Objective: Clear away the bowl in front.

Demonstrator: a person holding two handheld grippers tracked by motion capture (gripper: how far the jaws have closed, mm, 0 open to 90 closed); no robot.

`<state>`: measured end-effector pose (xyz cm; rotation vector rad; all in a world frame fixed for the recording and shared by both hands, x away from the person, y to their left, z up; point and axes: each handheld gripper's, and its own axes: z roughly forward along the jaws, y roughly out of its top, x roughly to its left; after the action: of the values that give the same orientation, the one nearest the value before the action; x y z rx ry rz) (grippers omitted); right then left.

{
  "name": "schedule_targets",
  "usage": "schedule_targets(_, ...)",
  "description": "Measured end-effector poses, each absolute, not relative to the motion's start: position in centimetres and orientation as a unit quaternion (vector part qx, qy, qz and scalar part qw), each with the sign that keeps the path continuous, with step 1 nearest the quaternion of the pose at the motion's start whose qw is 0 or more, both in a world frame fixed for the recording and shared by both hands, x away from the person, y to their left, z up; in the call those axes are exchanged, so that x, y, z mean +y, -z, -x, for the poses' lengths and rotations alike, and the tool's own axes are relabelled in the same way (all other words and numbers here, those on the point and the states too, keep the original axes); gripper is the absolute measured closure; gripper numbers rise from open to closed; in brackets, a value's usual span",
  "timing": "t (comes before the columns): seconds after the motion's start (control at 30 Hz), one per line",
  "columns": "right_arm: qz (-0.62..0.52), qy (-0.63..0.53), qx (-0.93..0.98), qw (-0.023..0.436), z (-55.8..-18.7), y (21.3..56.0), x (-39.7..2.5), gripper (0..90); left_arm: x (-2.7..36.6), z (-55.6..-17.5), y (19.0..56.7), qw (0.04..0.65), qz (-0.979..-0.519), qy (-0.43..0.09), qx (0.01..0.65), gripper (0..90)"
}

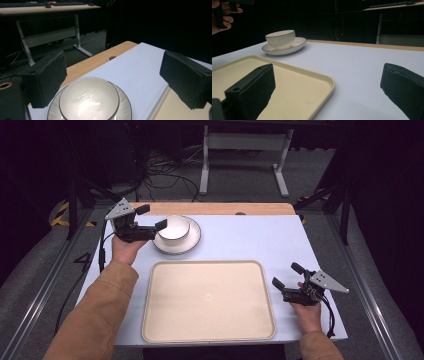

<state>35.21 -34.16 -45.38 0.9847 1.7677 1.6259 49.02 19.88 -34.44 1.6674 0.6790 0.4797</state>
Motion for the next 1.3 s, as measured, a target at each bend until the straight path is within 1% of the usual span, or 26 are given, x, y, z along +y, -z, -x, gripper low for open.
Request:
schedule_targets(0.13,-0.366,-0.602,0.656,0.271,-35.2,45.4,-34.1,0.3,19.6,-49.5,34.3,0.593,-0.723,-0.207,0.289,7.9)
schedule_targets(0.3,-0.367,-0.601,0.656,0.272,-35.2,45.4,-34.1,0.4,19.2,-49.8,33.9,0.582,-0.735,-0.205,0.28,10.8)
schedule_targets(0.33,-0.368,-0.601,0.656,0.272,-35.2,45.4,-34.1,0.4,19.0,-50.1,33.6,0.564,-0.75,-0.202,0.281,10.8)
schedule_targets(0.53,-0.369,-0.602,0.654,0.273,-35.1,45.4,-34.2,0.5,18.4,-50.6,33.1,0.534,-0.774,-0.201,0.273,11.2)
schedule_targets(0.6,-0.369,-0.601,0.654,0.272,-35.1,45.4,-34.2,0.5,18.0,-50.8,32.9,0.523,-0.787,-0.192,0.265,12.5)
schedule_targets(0.67,-0.369,-0.601,0.654,0.272,-35.1,45.4,-34.2,0.6,17.8,-50.9,32.9,0.52,-0.79,-0.194,0.262,14.1)
schedule_targets(0.77,-0.37,-0.602,0.654,0.273,-35.1,45.4,-34.2,0.6,17.2,-51.2,32.9,0.489,-0.813,-0.189,0.254,14.7)
schedule_targets(0.87,-0.369,-0.602,0.654,0.272,-35.1,45.4,-34.2,0.7,16.6,-51.4,33.0,0.465,-0.831,-0.185,0.242,18.8)
schedule_targets(0.9,-0.369,-0.602,0.654,0.272,-35.1,45.4,-34.2,0.7,16.5,-51.5,33.1,0.46,-0.835,-0.182,0.24,18.8)
schedule_targets(1.07,-0.369,-0.605,0.653,0.269,-35.1,45.4,-34.2,0.7,16.2,-52.1,33.9,0.441,-0.848,-0.177,0.233,25.2)
schedule_targets(1.3,-0.367,-0.606,0.653,0.266,-35.1,45.4,-34.2,0.9,15.9,-53.1,35.3,0.4,-0.874,-0.153,0.232,25.8)
